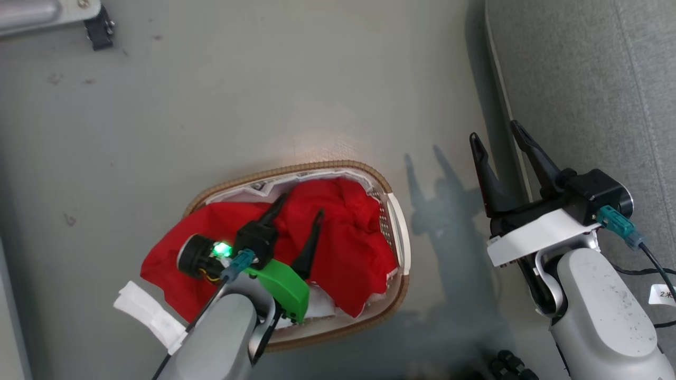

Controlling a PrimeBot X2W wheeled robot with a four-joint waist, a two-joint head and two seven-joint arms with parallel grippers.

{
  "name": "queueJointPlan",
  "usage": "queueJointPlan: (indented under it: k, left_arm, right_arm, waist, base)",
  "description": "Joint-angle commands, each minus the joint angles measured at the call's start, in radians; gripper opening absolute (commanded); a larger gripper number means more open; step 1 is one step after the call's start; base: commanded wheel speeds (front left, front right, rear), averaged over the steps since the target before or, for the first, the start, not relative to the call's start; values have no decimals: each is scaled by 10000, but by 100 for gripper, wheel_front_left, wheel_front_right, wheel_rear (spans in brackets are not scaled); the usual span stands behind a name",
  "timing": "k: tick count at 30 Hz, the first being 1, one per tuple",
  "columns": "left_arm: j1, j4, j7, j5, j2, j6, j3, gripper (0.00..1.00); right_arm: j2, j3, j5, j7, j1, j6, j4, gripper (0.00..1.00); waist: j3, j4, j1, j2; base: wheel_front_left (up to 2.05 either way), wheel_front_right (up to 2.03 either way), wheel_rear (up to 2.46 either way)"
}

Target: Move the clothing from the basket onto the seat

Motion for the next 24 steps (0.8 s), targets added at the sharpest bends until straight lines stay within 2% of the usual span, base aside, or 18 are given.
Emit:
queueJointPlan:
  k: [1,9,17,19,24]
  left_arm:
    - [-289,176,-7,-251,67,-32,-220,100]
    - [-1082,1765,-7,-1633,156,-32,-1552,100]
    - [-1777,3562,-5,-3609,196,-32,-3049,100]
    - [-2038,3723,-4,-4030,198,-32,-3520,100]
    - [-2462,3703,0,-4634,425,-32,-4004,100]
  right_arm:
    - [-8,-26,-58,-50,-144,-3,-41,100]
    - [44,6,-111,-50,-271,-3,-131,100]
    - [135,130,-198,-50,-396,-3,-392,100]
    - [163,169,-196,-50,-445,-3,-445,100]
    - [214,218,-200,-50,-515,-3,-525,100]
  waist:
    - [763,-259,-2,0]
    - [1553,-412,-2,0]
    - [2103,-577,-2,0]
    - [2227,-622,-2,0]
    - [2515,-706,-2,0]
  base:
    - [0,0,0]
    - [0,0,0]
    - [0,0,0]
    - [0,0,0]
    - [0,0,0]
